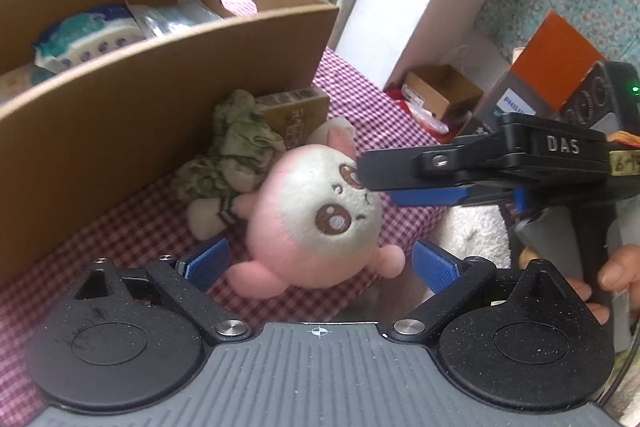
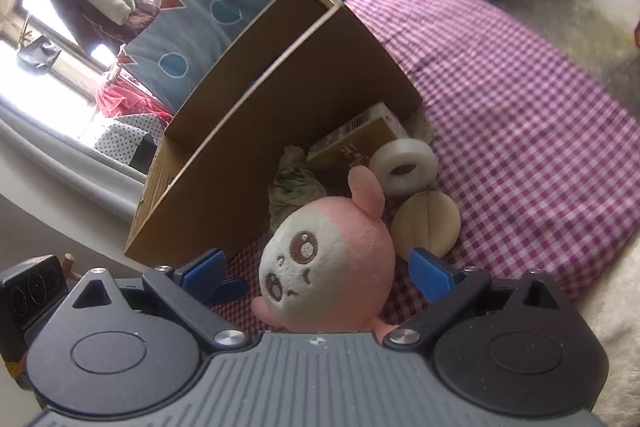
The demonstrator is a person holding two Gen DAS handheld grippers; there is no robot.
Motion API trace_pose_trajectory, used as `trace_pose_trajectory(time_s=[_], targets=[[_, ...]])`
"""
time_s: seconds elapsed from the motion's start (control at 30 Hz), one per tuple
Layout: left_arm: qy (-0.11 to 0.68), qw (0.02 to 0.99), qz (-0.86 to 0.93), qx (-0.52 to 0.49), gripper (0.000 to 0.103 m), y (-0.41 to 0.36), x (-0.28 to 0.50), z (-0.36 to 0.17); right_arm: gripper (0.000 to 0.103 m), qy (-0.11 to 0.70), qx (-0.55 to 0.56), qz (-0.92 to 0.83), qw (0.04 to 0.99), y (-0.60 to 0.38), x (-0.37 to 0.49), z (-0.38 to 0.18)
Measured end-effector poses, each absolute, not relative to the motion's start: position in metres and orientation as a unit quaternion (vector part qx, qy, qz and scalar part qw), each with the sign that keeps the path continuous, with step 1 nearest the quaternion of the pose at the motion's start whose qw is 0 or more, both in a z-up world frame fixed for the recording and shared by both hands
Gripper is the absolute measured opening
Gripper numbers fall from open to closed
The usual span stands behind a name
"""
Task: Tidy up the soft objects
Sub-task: 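Move the right gripper to the pink plush bunny and grasp it, then lift the plush bunny over the box rim and lower it inside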
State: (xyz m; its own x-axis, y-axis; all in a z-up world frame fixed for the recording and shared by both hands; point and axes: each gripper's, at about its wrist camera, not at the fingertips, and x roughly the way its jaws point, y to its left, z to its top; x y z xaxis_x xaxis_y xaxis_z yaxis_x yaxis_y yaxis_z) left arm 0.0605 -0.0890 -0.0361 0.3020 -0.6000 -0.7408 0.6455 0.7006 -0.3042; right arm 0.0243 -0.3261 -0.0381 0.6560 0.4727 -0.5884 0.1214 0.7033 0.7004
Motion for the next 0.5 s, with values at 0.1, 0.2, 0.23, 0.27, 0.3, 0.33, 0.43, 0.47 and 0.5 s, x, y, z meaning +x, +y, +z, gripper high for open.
trace_pose_trajectory(time_s=[0.1,0.2,0.23,0.27,0.3,0.33,0.43,0.47,0.5], targets=[[0.462,0.797,-0.389,0.025,0.097,-0.097,0.067,-0.043,0.096,0.416,0.381,0.11,0.818,-0.324,0.034,-0.047],[0.472,0.788,-0.395,0.023,0.097,-0.102,0.069,-0.048,0.088,0.424,0.396,0.115,0.806,-0.323,0.039,-0.056],[0.472,0.787,-0.396,0.02,0.097,-0.102,0.07,-0.049,0.086,0.425,0.402,0.113,0.803,-0.324,0.039,-0.057],[0.471,0.788,-0.395,0.019,0.097,-0.102,0.07,-0.049,0.084,0.425,0.405,0.109,0.802,-0.324,0.038,-0.059],[0.471,0.788,-0.397,0.019,0.097,-0.103,0.071,-0.049,0.081,0.426,0.404,0.106,0.802,-0.325,0.036,-0.058],[0.472,0.786,-0.399,0.016,0.098,-0.103,0.071,-0.048,0.08,0.429,0.403,0.103,0.802,-0.325,0.035,-0.057],[0.482,0.774,-0.411,0.001,0.097,-0.104,0.071,-0.047,0.08,0.435,0.4,0.087,0.802,-0.328,0.026,-0.05],[0.485,0.769,-0.417,-0.005,0.098,-0.105,0.07,-0.047,0.08,0.436,0.397,0.081,0.804,-0.328,0.022,-0.046],[0.486,0.764,-0.423,-0.009,0.098,-0.106,0.067,-0.046,0.08,0.435,0.394,0.075,0.806,-0.329,0.018,-0.043]])
